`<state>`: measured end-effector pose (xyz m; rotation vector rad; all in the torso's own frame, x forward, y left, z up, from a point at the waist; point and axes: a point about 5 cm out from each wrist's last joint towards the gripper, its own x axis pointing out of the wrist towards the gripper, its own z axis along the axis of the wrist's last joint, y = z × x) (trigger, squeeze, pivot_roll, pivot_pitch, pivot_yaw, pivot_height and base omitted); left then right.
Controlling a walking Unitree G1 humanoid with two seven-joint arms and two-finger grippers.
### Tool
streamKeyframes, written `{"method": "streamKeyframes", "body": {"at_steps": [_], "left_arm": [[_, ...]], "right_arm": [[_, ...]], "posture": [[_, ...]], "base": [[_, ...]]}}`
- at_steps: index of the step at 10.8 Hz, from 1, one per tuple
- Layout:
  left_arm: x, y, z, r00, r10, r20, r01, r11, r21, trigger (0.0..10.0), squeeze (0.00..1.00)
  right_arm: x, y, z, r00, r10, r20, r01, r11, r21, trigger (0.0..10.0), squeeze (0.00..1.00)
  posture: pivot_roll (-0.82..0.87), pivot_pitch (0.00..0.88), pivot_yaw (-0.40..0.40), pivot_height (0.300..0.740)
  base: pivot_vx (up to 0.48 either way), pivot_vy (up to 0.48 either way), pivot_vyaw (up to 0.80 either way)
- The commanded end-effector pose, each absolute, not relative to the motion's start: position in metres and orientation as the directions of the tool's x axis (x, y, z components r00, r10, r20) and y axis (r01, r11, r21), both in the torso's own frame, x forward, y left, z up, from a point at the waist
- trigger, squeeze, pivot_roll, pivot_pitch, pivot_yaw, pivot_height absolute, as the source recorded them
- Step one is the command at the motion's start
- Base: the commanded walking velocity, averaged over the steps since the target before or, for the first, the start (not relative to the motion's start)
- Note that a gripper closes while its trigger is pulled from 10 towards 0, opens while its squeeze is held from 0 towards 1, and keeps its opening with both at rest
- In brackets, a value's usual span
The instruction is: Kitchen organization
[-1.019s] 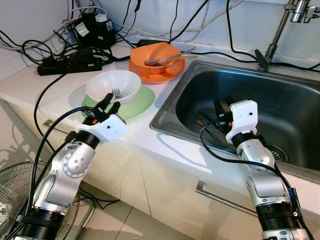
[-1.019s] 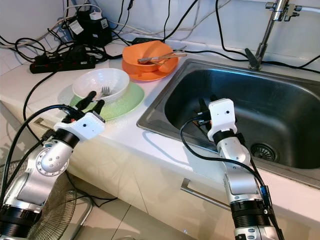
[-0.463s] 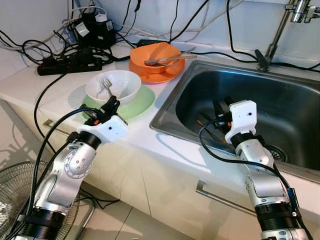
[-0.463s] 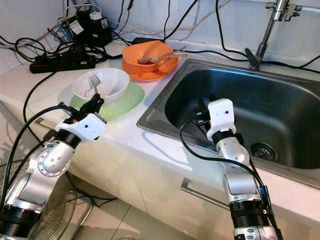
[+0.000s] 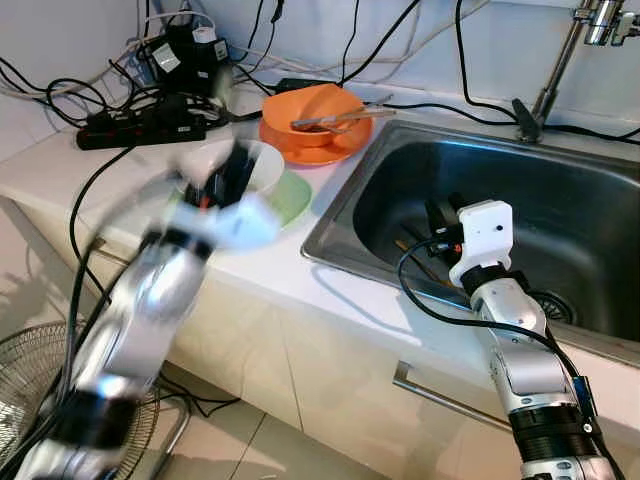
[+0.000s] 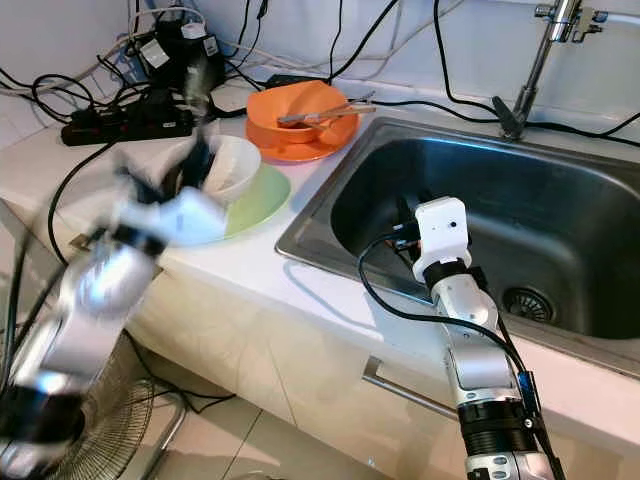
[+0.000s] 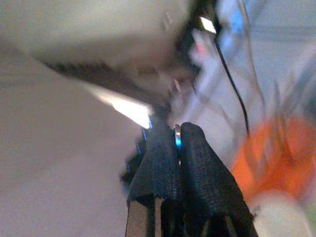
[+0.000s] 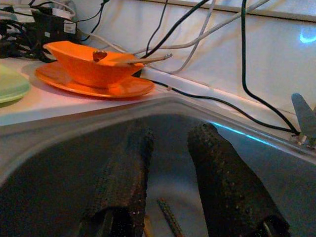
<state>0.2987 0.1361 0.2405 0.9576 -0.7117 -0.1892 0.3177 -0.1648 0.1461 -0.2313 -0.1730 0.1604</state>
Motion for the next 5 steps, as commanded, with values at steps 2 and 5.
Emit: {"method": "streamKeyframes", "body": {"at_steps": [2, 5], "left_arm": [[0.291, 0.11, 0.254, 0.678, -0.528, 0.511, -0.069, 0.646, 0.76, 10.0, 0.0], [0.292, 0.068, 0.242, 0.661, -0.595, 0.458, 0.318, 0.775, 0.547, 10.0, 0.0]], "right_arm": [[0.32, -0.162, 0.153, 0.966, 0.178, 0.186, -0.13, 0.961, -0.244, 10.0, 0.0], [0.322, -0.169, 0.155, 0.967, 0.163, 0.193, -0.113, 0.962, -0.247, 10.0, 0.47]], "posture": [[0.07, 0.0, 0.084, 0.74], [0.05, 0.0, 0.088, 0.74]], "base": [[0.0, 0.0, 0.0], [0.0, 0.0, 0.0]]}}
